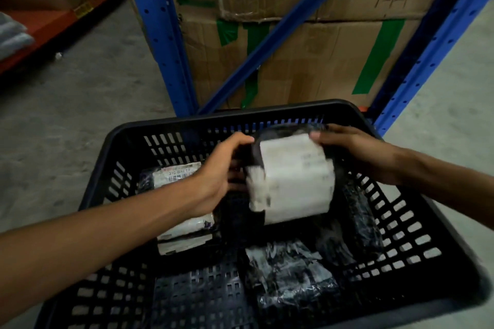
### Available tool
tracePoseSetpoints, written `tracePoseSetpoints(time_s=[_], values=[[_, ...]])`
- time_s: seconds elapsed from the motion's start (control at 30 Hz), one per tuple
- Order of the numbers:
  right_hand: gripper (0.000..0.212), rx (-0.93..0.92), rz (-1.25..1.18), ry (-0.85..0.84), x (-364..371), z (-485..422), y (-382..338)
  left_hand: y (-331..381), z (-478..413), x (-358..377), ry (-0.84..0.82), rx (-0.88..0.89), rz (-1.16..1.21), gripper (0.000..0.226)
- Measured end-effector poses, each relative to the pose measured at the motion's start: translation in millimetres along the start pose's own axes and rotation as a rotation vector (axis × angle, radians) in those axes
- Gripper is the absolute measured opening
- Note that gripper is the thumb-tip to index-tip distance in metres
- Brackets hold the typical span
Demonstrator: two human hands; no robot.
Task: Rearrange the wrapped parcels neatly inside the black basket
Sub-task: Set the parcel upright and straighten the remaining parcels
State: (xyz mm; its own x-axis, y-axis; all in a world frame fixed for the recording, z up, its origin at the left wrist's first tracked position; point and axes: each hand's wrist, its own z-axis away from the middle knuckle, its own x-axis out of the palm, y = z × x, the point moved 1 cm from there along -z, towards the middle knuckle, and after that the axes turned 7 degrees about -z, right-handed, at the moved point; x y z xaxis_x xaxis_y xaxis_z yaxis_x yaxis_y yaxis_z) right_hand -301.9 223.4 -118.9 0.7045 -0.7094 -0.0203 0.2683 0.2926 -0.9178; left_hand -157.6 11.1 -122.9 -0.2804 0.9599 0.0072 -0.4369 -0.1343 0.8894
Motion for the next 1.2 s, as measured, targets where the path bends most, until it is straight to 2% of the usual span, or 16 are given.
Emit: tracePoseSetpoints(time_s=[0.1,0.17,0.23,0.33,0.43,0.53,0.63,0.73,0.83,0.9,1.03,1.1,1.2], values=[[0.042,0.242,-0.322,0.190,10.3,-20.1,6.1,-13.9,-1.1,12.1,0.038,-0.037,-0.030,0.027],[0.042,0.292,-0.315,0.177,18.7,-30.5,12.8,-29.1,-12.0,22.4,0.178,-0.119,-0.076,0.039],[0.040,0.321,-0.228,0.146,33.2,-38.2,27.2,-43.8,-22.9,27.8,0.304,-0.200,-0.180,0.042],[0.040,0.336,-0.049,0.174,53.2,-49.9,50.6,-60.1,-35.3,34.4,0.390,-0.234,-0.313,0.039],[0.044,0.306,-0.104,0.179,58.0,-64.3,75.6,-73.4,-48.3,38.8,0.410,-0.263,-0.449,0.042],[0.064,0.273,0.000,0.210,71.9,-75.4,109.9,-91.8,-65.0,40.0,0.348,-0.338,-0.602,0.052],[0.093,0.418,0.360,0.294,85.7,-86.2,132.4,-109.8,-76.0,41.2,0.332,-0.411,-0.668,0.055],[0.098,0.468,0.496,0.187,82.4,-95.0,121.1,-113.0,-75.7,41.5,0.346,-0.433,-0.745,0.056],[0.103,0.504,0.772,0.150,82.0,-83.9,102.3,-106.6,-65.1,30.3,0.229,-0.349,-0.785,0.059],[0.100,0.466,0.890,0.119,80.9,-66.1,85.7,-99.5,-48.2,22.9,0.121,-0.256,-0.838,0.073],[0.078,0.116,1.092,-0.125,76.7,-2.3,57.2,-90.1,9.8,15.2,-0.374,-0.164,-1.151,0.092],[0.071,0.142,1.131,-0.302,80.6,32.6,54.6,-96.1,35.3,11.1,-0.572,-0.211,-1.217,0.100],[0.061,0.290,1.143,-0.538,94.7,71.4,65.4,-109.4,63.5,14.9,-0.613,-0.348,-1.157,0.112]])
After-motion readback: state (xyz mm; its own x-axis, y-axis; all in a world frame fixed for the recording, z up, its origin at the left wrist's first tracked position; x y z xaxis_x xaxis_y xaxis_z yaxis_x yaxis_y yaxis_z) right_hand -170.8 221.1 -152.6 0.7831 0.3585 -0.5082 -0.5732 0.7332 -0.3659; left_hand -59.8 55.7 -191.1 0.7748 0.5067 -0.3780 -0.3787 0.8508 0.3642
